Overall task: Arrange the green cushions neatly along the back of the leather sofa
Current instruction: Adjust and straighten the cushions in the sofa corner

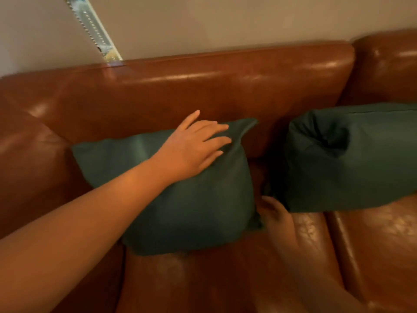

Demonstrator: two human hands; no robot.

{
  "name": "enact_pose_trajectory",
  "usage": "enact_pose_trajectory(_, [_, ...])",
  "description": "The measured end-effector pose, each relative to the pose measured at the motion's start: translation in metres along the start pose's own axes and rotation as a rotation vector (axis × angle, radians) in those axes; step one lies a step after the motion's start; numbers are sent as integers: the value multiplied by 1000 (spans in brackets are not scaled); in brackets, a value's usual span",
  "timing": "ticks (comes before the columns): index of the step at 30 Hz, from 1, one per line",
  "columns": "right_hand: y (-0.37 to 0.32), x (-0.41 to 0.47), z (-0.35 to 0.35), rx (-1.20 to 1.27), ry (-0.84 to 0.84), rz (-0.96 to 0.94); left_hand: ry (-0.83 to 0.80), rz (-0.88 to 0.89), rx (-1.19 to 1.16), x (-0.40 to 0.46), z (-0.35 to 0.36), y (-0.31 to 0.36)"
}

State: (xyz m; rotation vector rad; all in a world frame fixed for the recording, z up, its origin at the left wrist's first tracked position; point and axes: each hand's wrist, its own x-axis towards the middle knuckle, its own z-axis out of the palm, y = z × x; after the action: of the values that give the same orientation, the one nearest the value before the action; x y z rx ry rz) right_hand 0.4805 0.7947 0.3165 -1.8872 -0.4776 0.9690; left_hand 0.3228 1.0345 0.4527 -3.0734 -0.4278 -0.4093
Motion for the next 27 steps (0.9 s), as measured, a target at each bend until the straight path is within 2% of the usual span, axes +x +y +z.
enact_pose_trajectory(3, [-49, 5, 21, -202, 29, -284, 3, -171, 16, -49, -13, -21])
enact_pose_trajectory(6, [-102, -7, 45, -274, 25, -581, 30, -373, 43, -109, -24, -37])
enact_pose_trajectory(8, [-130, -14, 62, -293, 49, -688, 58, -542, 47, -151, -28, -42])
enact_pose_trajectory(12, [-166, -31, 105, -396, 4, -877, 243, -995, -243, -220, -24, -35])
enact_pose_trajectory(15, [-182, -44, 149, -420, -221, -1015, 294, -1296, -507, -260, -4, -18])
enact_pose_trajectory(18, [-189, -56, 202, -507, -530, -1145, 129, -1483, -683, -292, 29, -8])
enact_pose_trajectory(20, [-189, -65, 236, -636, -776, -1208, 18, -1491, -712, -302, 45, -3])
enact_pose_trajectory(23, [-179, -77, 284, -1087, -1121, -1240, -66, -1501, -823, -298, 54, 8])
enact_pose_trajectory(25, [-161, -81, 312, -1446, -1231, -1313, -177, -1615, -904, -298, 61, 17])
enact_pose_trajectory(27, [-137, -82, 329, -1751, -1267, -1362, -222, -1699, -1042, -303, 72, 29])
